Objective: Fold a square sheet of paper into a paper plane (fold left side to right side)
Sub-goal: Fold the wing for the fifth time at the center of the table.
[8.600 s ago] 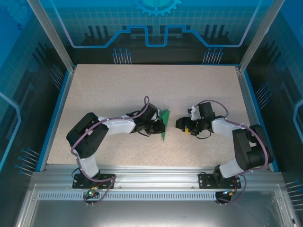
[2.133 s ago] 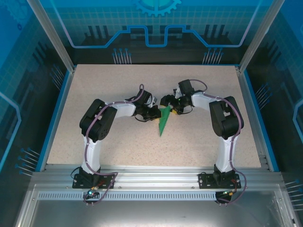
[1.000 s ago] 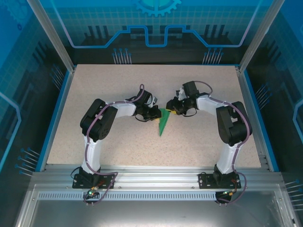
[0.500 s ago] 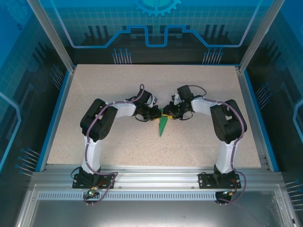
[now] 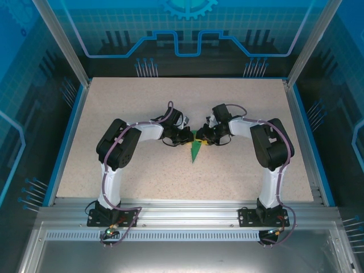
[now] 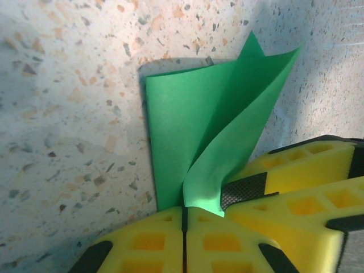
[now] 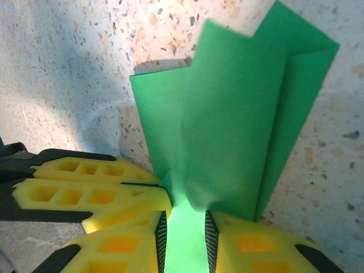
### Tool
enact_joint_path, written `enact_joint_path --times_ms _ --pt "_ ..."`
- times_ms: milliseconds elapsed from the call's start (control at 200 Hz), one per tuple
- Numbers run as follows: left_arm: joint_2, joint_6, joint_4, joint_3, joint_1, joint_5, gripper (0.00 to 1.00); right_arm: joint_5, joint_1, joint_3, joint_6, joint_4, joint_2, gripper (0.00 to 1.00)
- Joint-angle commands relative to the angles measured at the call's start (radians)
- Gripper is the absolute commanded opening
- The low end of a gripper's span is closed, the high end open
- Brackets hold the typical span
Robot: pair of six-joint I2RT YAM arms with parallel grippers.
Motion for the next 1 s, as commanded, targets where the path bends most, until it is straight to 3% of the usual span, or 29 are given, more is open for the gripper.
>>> enact_joint_path --times_ms 0,270,570,785,995 --pt "0.035 0.005 -0.033 -0.018 0.01 -0.055 0.08 0.012 0.016 0.013 -0.003 -0.027 0.035 0.27" --pt "-0.03 0.013 -0.04 -0.047 0.02 -0.056 0.16 0.057 0.017 0.019 -0.016 -0.109 0.055 0.27" --pt "-0.229 0.034 -0.051 -0.157 0.061 -0.062 0.38 0.07 0.017 0.01 -0.018 -0.117 0.063 0.27" --pt "-0.376 0.013 0.052 -0.29 0.024 0.015 0.37 0.065 0.018 0.012 -0.017 -0.11 0.064 0.27" --pt "-0.351 0.001 0.106 -0.283 -0.081 0.056 0.35 0.066 0.02 0.008 -0.017 -0.11 0.065 0.27"
